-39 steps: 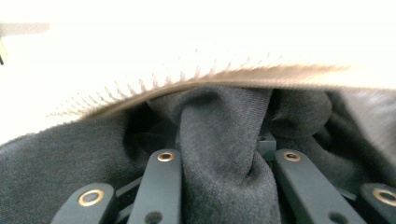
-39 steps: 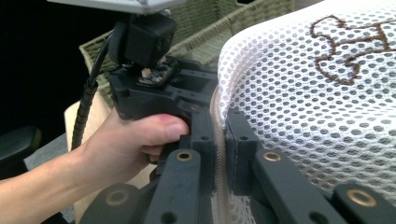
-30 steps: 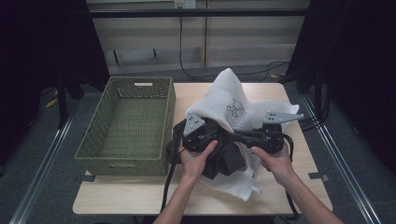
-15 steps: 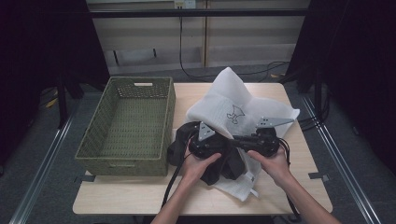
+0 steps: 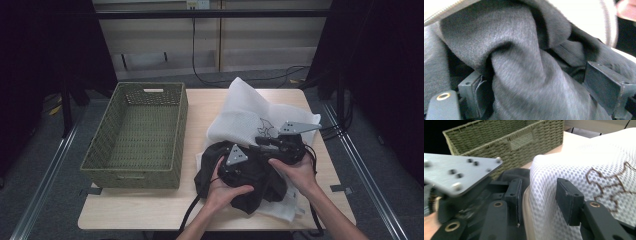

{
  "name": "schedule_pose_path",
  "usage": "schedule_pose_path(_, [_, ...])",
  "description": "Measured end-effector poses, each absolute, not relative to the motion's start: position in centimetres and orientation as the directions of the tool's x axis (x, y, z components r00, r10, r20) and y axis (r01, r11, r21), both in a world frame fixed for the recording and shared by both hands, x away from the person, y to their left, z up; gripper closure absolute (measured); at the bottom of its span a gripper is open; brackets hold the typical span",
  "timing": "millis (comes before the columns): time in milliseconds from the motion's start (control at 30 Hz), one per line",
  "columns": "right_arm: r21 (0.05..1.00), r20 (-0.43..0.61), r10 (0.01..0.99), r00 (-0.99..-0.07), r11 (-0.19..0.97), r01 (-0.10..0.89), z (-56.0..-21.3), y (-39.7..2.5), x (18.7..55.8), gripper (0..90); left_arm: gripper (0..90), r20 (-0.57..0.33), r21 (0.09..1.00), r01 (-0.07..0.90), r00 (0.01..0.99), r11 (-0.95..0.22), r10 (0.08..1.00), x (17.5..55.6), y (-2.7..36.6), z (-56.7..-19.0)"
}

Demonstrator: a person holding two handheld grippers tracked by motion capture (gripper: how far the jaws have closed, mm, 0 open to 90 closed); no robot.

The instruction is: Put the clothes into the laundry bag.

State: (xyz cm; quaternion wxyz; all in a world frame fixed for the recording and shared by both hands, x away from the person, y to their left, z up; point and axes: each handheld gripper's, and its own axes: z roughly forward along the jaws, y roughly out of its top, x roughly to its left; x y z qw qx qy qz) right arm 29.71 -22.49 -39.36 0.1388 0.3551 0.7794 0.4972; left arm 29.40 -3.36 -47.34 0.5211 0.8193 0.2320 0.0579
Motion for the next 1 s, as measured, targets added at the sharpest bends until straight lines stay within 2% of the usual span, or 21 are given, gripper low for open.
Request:
schedule_pose_path(33, [0.871,0.135,0.692,-0.71,0.258,0.417,-39.5,-22.4,29.7,57.6,12.4,-0.133,0.878,0.306,0.894,-0.367,0.428,29.2,-3.2,-47.2])
schedule_pose_path(67, [0.865,0.127,0.686,-0.716,0.277,0.418,-39.9,-22.4,29.8,64.0,12.9,-0.132,0.871,0.309,0.896,-0.381,0.423,28.9,-2.5,-46.9])
schedule_pose_path(167, [0.857,0.113,0.695,-0.71,0.293,0.424,-40.1,-22.4,29.9,70.2,15.4,-0.141,0.882,0.307,0.896,-0.358,0.42,28.7,-0.8,-46.5])
schedule_pose_path(200, [0.854,0.115,0.7,-0.705,0.293,0.43,-40.2,-22.5,30.0,75.8,17.4,-0.136,0.886,0.3,0.896,-0.353,0.422,28.6,0.0,-46.3])
schedule_pose_path(333, [0.848,0.117,0.708,-0.697,0.294,0.441,-40.5,-23.0,30.2,82.3,21.0,-0.096,0.91,0.259,0.89,-0.323,0.445,28.3,3.0,-45.0])
schedule_pose_path(433, [0.847,0.126,0.708,-0.694,0.288,0.447,-40.4,-23.3,30.3,83.2,19.8,-0.07,0.934,0.236,0.858,-0.269,0.51,28.5,5.2,-43.8])
schedule_pose_path(533, [0.848,0.127,0.708,-0.694,0.285,0.447,-40.5,-23.3,30.3,83.3,10.9,-0.071,0.93,0.263,0.814,-0.257,0.577,29.6,6.1,-44.1])
schedule_pose_path(567, [0.847,0.127,0.707,-0.696,0.288,0.447,-40.4,-23.3,30.3,83.3,7.0,-0.059,0.899,0.302,0.803,-0.319,0.594,30.7,5.9,-45.1])
schedule_pose_path(600, [0.847,0.128,0.707,-0.696,0.287,0.447,-40.4,-23.3,30.3,83.5,5.4,-0.059,0.899,0.302,0.803,-0.319,0.594,30.7,5.9,-45.1])
schedule_pose_path(700, [0.848,0.129,0.707,-0.696,0.286,0.447,-40.4,-23.4,30.3,83.5,5.8,-0.004,0.83,0.344,0.791,-0.439,0.612,31.6,5.1,-47.1])
schedule_pose_path(833, [0.857,0.131,0.7,-0.702,0.276,0.435,-40.3,-23.1,30.4,82.6,6.1,-0.019,0.824,0.361,0.788,-0.437,0.615,32.0,4.6,-48.1])
schedule_pose_path(867, [0.858,0.132,0.699,-0.703,0.274,0.434,-40.3,-23.0,30.4,81.5,8.8,-0.037,0.808,0.378,0.799,-0.452,0.601,32.3,4.5,-48.4])
schedule_pose_path(900, [0.861,0.133,0.694,-0.707,0.273,0.43,-40.2,-22.9,30.3,80.7,18.9,-0.069,0.802,0.389,0.814,-0.453,0.577,32.5,4.5,-48.7])
schedule_pose_path(967, [0.864,0.127,0.692,-0.711,0.276,0.422,-40.1,-22.7,30.2,79.1,35.9,-0.05,0.792,0.373,0.829,-0.484,0.557,32.5,4.3,-49.0])
schedule_pose_path(1000, [0.866,0.131,0.691,-0.711,0.27,0.421,-40.0,-22.7,30.2,77.6,50.2,-0.056,0.795,0.369,0.834,-0.481,0.548,32.3,4.2,-48.9])
